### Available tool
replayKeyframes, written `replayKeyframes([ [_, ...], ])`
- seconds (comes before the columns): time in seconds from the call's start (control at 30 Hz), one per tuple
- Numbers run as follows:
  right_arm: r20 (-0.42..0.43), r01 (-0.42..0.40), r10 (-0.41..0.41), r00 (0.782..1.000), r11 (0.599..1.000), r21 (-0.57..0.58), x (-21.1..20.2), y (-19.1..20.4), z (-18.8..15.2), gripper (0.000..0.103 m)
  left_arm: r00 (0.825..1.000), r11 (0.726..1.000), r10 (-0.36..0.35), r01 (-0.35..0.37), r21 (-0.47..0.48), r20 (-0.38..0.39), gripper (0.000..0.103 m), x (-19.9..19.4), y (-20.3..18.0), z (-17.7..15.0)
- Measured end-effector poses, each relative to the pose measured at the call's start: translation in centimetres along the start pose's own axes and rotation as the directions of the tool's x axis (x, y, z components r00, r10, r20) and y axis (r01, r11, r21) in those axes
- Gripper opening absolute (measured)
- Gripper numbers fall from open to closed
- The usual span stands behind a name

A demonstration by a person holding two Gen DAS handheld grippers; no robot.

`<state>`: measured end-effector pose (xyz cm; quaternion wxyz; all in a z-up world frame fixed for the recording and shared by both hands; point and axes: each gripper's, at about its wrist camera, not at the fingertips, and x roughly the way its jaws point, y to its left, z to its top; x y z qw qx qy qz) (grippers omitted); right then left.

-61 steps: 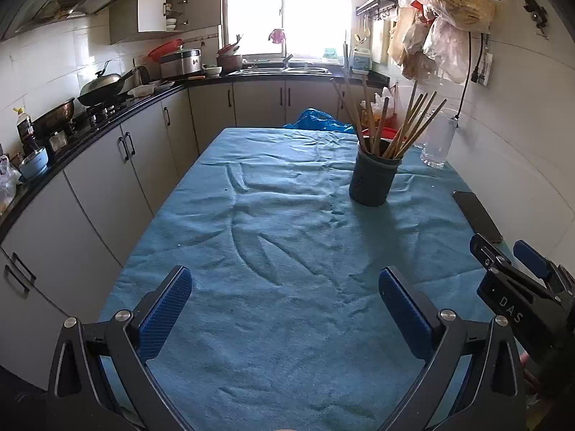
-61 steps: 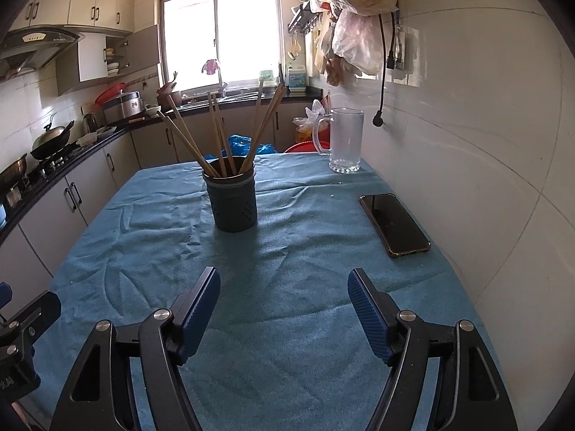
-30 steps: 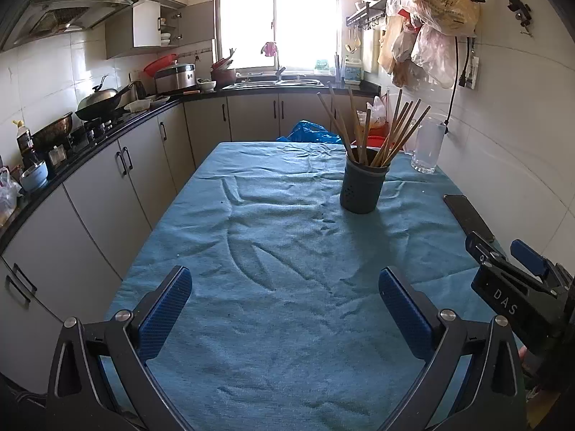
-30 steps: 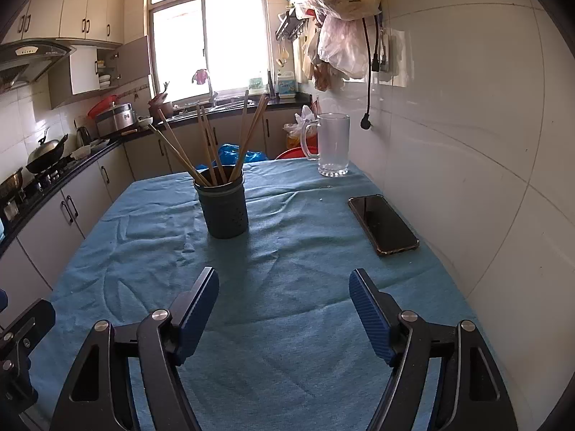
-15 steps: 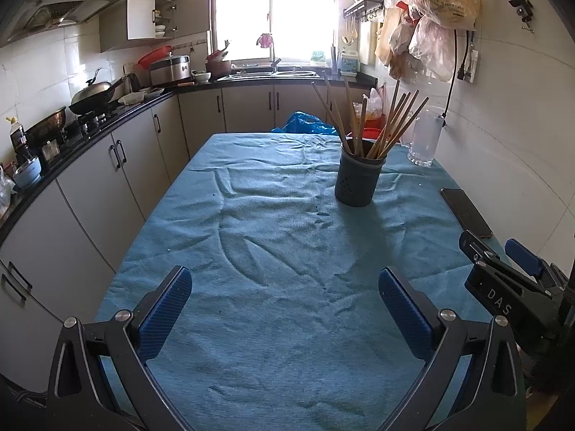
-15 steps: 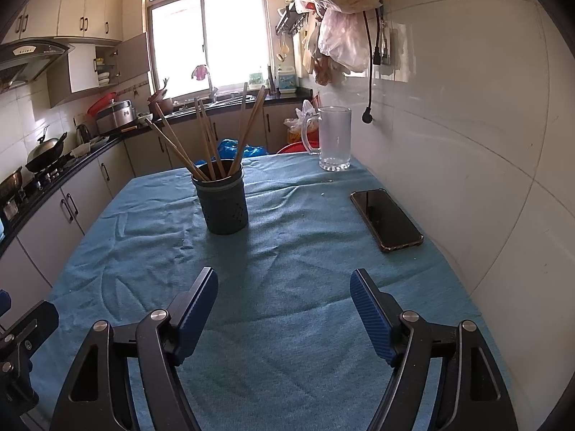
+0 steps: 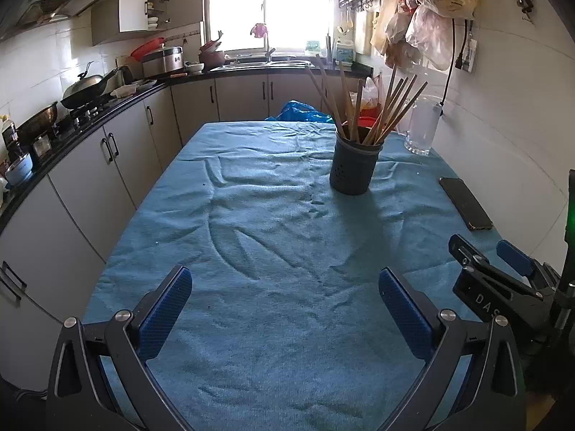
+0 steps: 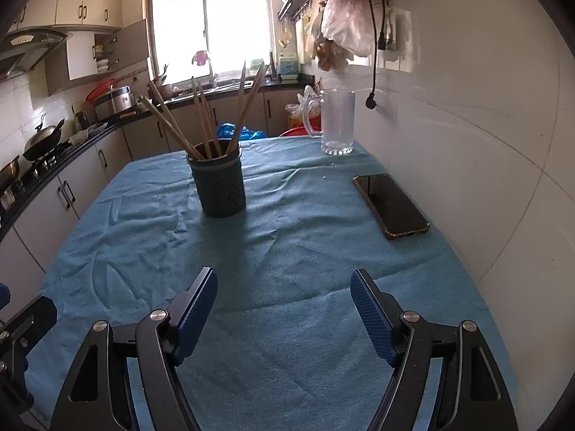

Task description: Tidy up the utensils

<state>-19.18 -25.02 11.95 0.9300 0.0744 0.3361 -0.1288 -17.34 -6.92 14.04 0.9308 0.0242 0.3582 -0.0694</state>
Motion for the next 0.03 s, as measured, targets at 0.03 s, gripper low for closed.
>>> replayKeyframes([
  [0.03, -0.007, -0.002, 0.002, 1.0, 1.0, -0.007, 0.3, 0.04, 0.0, 0.081, 1.0, 1.0, 0.0, 0.0, 0.001, -0.007, 0.103, 0.33, 0.05, 0.07],
])
